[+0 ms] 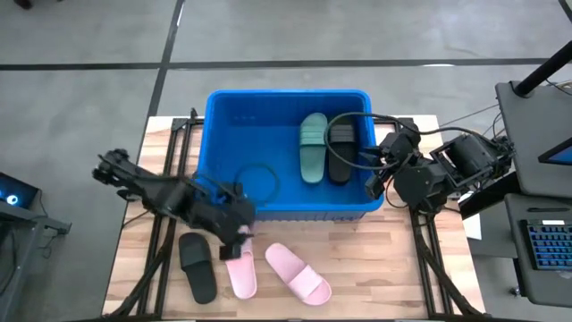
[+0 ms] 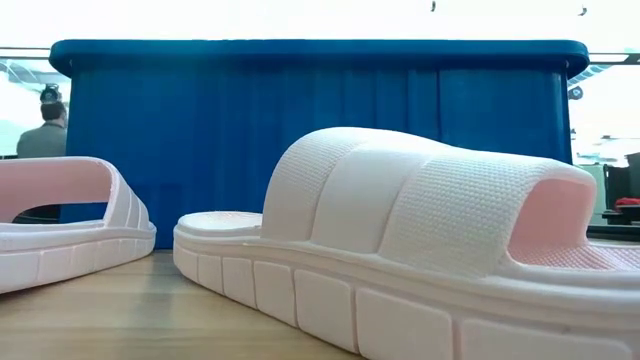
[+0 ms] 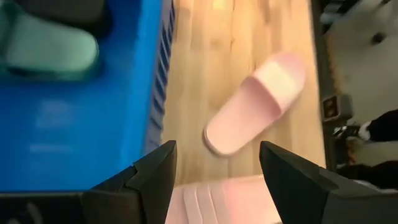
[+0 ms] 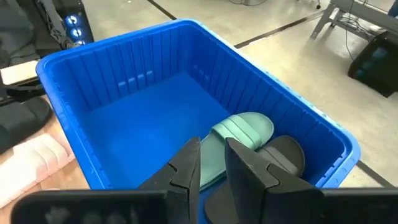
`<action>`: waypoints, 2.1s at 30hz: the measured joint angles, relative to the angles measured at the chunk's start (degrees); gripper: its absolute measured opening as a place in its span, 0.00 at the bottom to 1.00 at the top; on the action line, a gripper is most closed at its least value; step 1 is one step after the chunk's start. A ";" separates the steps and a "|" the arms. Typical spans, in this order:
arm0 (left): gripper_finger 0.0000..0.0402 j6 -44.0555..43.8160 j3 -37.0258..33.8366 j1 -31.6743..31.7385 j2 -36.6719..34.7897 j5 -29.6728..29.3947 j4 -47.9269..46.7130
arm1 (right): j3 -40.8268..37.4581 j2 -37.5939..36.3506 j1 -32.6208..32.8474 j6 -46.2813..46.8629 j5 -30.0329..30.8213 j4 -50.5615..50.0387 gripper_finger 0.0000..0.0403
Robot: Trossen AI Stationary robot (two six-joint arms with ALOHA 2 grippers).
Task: Pick and place slides into bin
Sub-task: Put the pink slide into the blue bin
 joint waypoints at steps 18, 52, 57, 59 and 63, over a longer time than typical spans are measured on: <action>0.53 -19.20 -0.43 -12.92 17.46 0.43 -7.67 | 0.04 -0.24 0.02 0.17 -0.68 -0.02 0.15; 0.53 -26.84 -10.41 -14.06 27.20 -5.56 -8.42 | -0.02 -0.27 0.02 -3.02 -0.61 -0.22 0.15; 0.53 -27.21 -13.93 -13.99 27.15 -6.52 -8.09 | -0.04 -0.35 0.02 -3.02 -0.61 -0.22 0.15; 0.53 -28.65 -15.61 -13.92 27.13 -6.96 -8.15 | -0.04 -0.35 0.02 -3.00 -0.84 -0.20 0.15; 0.53 -30.16 -18.59 -13.90 27.11 -8.20 -7.16 | -0.04 -0.35 0.02 -2.93 -1.51 -0.17 0.14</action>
